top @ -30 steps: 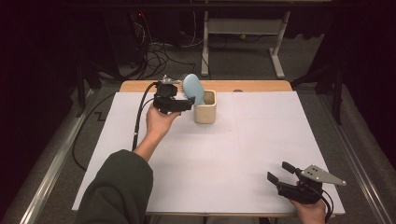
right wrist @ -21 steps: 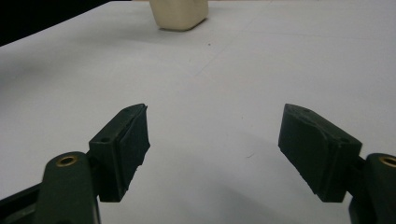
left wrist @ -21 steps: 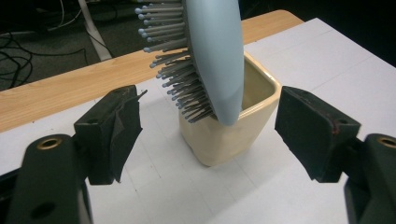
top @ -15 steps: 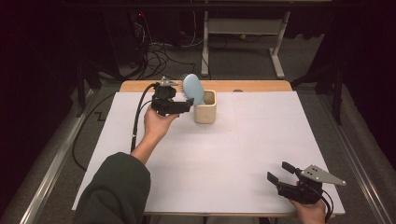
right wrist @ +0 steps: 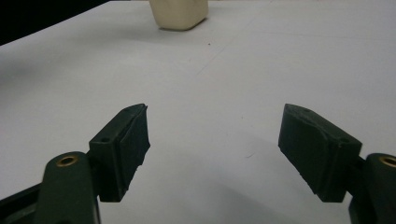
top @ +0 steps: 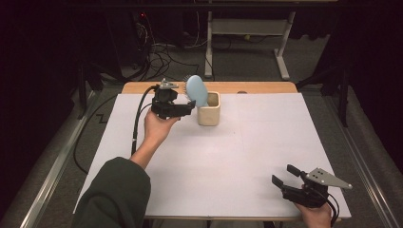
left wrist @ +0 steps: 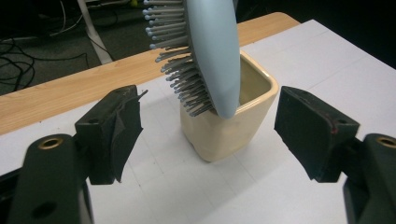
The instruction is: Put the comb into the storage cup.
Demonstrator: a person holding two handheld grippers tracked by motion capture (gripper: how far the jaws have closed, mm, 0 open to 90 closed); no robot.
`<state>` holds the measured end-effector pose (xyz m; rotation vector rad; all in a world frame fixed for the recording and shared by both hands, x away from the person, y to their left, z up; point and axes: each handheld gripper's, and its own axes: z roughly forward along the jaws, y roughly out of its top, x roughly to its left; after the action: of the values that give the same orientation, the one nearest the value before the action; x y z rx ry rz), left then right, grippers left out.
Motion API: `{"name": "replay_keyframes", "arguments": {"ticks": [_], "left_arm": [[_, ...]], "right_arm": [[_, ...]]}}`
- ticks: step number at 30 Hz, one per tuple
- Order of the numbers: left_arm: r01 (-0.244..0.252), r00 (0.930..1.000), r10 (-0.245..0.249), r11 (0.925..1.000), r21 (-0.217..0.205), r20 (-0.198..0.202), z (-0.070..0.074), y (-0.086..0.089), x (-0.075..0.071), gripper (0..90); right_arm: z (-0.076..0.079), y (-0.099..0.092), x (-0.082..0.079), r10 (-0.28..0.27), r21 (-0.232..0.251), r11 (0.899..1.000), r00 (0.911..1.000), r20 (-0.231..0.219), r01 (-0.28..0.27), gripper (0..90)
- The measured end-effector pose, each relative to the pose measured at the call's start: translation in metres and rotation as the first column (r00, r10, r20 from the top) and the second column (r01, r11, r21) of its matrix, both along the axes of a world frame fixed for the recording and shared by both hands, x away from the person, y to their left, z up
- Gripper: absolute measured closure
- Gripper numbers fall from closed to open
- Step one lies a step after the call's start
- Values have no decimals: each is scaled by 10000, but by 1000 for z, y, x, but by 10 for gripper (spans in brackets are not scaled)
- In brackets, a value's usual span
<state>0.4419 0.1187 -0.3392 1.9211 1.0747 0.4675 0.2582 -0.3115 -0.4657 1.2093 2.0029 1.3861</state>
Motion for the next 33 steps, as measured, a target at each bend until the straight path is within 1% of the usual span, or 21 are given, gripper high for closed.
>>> {"name": "replay_keyframes", "arguments": {"ticks": [20,33], "left_arm": [[91,9998,-89,9999,-133,162,4,7,-10,243],[91,9998,-89,9999,-114,173,4,15,-13,248]], "right_arm": [[0,0,0,5,-29,10000,10000,-7,-5,252],[0,0,0,4,-11,10000,10000,-13,-4,252]]}}
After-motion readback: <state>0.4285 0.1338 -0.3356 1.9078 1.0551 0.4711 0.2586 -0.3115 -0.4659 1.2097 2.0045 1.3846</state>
